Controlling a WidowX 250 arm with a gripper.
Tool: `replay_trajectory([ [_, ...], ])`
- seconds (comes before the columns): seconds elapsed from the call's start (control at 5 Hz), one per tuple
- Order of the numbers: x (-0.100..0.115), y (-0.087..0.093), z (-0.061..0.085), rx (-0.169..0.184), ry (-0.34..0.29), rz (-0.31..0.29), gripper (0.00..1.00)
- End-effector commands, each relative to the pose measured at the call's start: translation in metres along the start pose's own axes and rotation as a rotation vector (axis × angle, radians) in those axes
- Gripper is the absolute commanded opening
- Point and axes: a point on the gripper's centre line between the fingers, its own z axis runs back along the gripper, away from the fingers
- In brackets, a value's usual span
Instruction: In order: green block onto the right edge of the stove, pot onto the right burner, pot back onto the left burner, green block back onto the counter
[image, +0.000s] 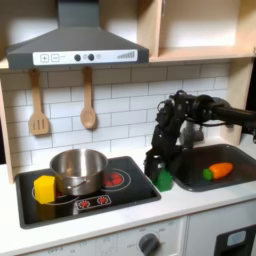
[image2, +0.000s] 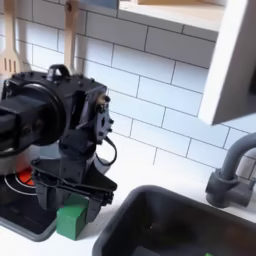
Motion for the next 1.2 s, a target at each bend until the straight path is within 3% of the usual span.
replay_trajectory([
  [0.0,-0.002,0.0,-0.003,-0.006,0.016,0.003,1.0],
  [0.2,-0.003,0.0,-0.002,-0.01,0.019,-0.007,1.0],
  [0.6,-0.013,-0.008,-0.004,-0.052,0.058,-0.024,1.0],
  [1.0,-0.015,-0.003,-0.006,-0.044,0.066,-0.003,1.0],
])
